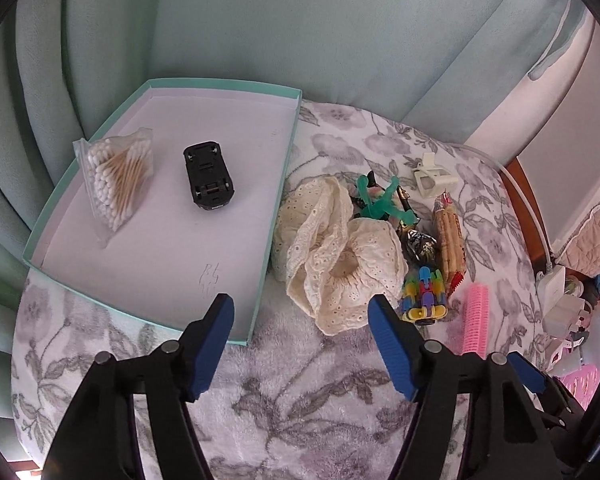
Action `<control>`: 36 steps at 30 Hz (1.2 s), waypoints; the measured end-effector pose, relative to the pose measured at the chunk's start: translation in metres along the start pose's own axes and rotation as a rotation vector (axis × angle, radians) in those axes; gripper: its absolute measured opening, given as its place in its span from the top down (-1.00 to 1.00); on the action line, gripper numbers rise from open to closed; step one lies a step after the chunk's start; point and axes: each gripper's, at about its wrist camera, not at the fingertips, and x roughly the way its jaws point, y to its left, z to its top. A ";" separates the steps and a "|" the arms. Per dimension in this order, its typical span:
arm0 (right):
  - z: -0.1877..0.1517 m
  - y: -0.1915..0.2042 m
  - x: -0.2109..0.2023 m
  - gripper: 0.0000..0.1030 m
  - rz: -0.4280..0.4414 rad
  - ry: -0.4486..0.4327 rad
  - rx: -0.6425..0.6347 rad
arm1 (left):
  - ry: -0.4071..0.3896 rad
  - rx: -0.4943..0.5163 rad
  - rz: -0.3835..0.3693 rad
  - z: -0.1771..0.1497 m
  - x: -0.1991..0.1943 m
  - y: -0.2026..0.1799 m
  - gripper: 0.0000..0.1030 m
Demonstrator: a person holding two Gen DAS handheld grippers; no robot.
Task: Organize objects
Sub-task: 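Grasp the cream lace cloth with left tool while right tool grasps the pink curler clip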
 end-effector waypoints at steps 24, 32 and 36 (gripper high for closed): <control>0.001 -0.012 0.023 0.29 0.007 0.006 0.053 | 0.090 -0.044 -0.042 0.000 0.048 -0.003 0.43; 0.000 -0.013 0.024 0.38 0.021 0.001 0.065 | 0.094 -0.062 -0.062 -0.001 0.054 0.000 0.87; -0.001 -0.014 0.023 0.41 0.024 -0.003 0.070 | 0.083 -0.055 -0.074 -0.002 0.051 0.001 0.93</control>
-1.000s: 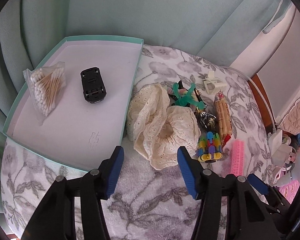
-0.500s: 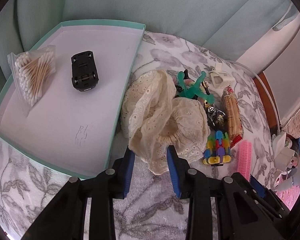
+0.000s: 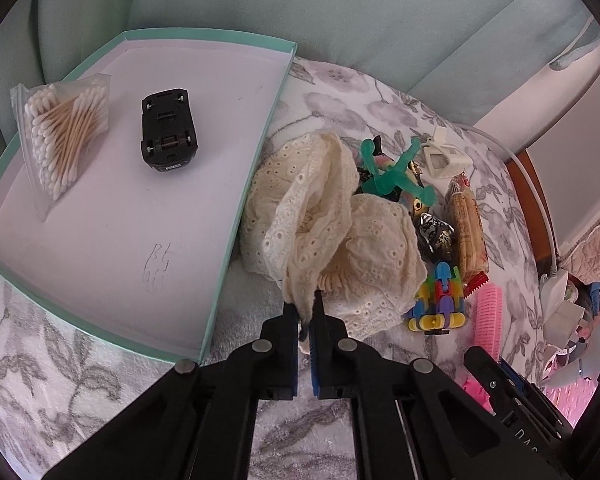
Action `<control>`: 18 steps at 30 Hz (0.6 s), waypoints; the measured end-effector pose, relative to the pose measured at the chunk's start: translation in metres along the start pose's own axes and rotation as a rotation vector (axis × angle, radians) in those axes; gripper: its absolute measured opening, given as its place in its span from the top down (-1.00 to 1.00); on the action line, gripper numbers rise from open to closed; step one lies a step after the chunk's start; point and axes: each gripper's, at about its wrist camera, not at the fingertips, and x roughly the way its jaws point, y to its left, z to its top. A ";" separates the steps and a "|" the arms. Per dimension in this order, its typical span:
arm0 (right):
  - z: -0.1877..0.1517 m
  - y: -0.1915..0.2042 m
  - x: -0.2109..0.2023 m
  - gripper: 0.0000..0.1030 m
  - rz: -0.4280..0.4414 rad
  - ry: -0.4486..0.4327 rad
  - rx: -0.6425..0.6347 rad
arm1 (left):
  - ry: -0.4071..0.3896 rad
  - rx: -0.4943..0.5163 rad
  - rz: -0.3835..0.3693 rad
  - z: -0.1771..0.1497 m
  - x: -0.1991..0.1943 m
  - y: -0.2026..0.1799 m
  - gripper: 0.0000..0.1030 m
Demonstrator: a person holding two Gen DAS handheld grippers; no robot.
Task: Organize objects
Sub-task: 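Grasp the cream lace cloth with left tool while right tool grasps the pink curler clip, then carry the lace cloth and pink curler with both tools into the teal box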
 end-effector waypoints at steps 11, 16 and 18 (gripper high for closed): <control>0.004 0.002 -0.023 0.43 0.012 -0.058 0.012 | -0.060 0.031 -0.027 0.000 -0.027 -0.005 0.94; 0.007 0.007 -0.041 0.43 0.015 -0.096 0.005 | -0.104 0.030 -0.058 0.002 -0.052 -0.007 0.95; 0.008 0.009 -0.049 0.43 0.018 -0.111 0.001 | -0.129 0.042 -0.063 0.002 -0.063 -0.009 0.95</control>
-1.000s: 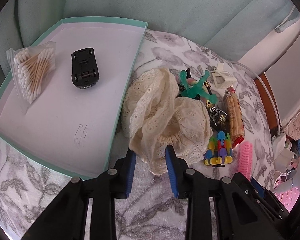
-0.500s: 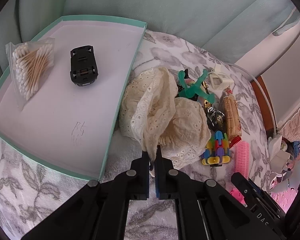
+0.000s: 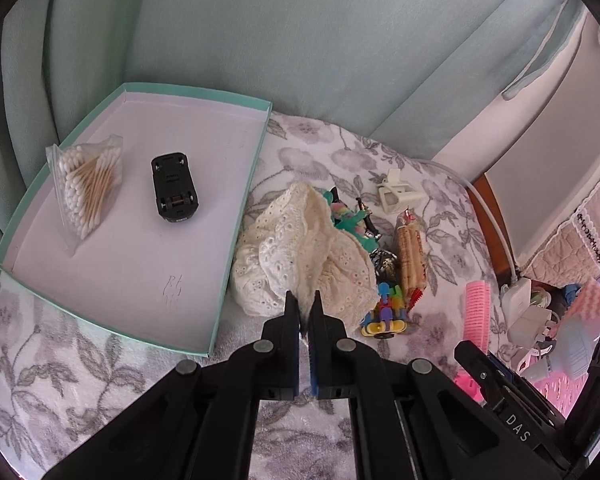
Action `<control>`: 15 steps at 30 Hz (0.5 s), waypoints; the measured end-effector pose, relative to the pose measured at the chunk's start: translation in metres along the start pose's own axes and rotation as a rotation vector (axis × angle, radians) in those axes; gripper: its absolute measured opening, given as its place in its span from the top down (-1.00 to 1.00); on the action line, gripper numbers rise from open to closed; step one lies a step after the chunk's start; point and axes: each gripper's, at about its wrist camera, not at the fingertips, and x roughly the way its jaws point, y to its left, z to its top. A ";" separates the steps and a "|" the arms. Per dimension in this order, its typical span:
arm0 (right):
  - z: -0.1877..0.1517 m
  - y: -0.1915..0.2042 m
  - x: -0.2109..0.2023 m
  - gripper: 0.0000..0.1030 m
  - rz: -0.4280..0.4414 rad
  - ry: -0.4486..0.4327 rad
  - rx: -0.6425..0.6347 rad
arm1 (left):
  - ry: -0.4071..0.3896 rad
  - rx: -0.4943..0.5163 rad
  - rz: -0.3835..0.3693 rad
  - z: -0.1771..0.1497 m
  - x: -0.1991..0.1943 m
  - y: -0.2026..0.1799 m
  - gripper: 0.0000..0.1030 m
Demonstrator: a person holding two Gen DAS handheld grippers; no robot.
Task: Organize objects
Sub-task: 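Carry the lace cloth and pink curler with both tools into the teal box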
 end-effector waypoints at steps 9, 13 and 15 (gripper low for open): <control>0.004 0.016 -0.033 0.43 0.012 -0.066 -0.028 | -0.107 0.022 -0.026 0.010 -0.052 -0.004 0.95; 0.003 0.023 -0.045 0.43 0.017 -0.090 -0.042 | -0.150 0.020 -0.036 0.014 -0.073 -0.002 0.95; 0.002 0.027 -0.050 0.43 0.020 -0.102 -0.050 | -0.168 0.018 -0.035 0.014 -0.083 0.000 0.95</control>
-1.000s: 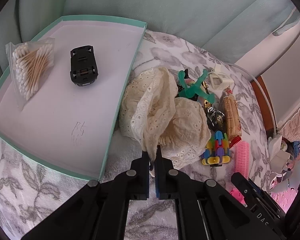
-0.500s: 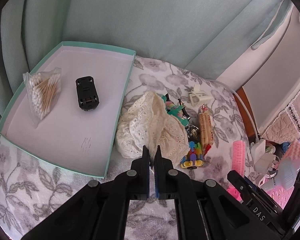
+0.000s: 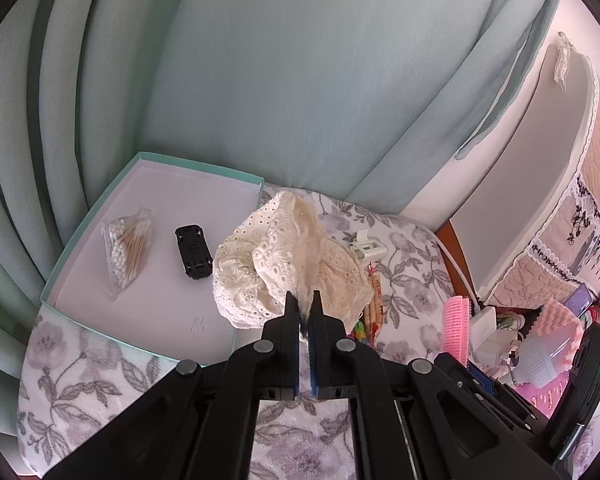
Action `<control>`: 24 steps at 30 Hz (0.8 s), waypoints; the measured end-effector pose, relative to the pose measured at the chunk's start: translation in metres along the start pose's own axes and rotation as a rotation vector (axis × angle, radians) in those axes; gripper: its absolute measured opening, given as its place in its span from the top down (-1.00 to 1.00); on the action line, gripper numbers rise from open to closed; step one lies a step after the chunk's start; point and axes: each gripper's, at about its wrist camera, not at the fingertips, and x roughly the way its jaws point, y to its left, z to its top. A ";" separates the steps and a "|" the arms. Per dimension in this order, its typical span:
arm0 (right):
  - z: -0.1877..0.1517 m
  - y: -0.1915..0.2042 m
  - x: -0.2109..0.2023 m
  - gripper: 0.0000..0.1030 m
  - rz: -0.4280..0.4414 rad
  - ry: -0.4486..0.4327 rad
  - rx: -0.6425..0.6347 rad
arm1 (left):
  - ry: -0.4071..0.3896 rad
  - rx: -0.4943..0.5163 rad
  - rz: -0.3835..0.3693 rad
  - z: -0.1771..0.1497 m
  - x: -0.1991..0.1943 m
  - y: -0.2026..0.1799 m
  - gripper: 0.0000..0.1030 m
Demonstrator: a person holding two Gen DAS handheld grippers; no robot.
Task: Organize objects
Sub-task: 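Carry the lace cloth and pink curler with both tools into the teal box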
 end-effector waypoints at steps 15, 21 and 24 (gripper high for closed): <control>-0.007 0.041 -0.010 0.43 0.017 -0.023 -0.084 | -0.083 -0.077 0.008 0.009 -0.042 0.044 0.95; -0.007 0.060 -0.003 0.43 0.021 -0.011 -0.112 | -0.106 -0.118 0.034 0.012 -0.047 0.071 0.95; -0.006 0.071 0.002 0.43 0.022 -0.004 -0.128 | -0.115 -0.142 0.051 0.012 -0.049 0.087 0.95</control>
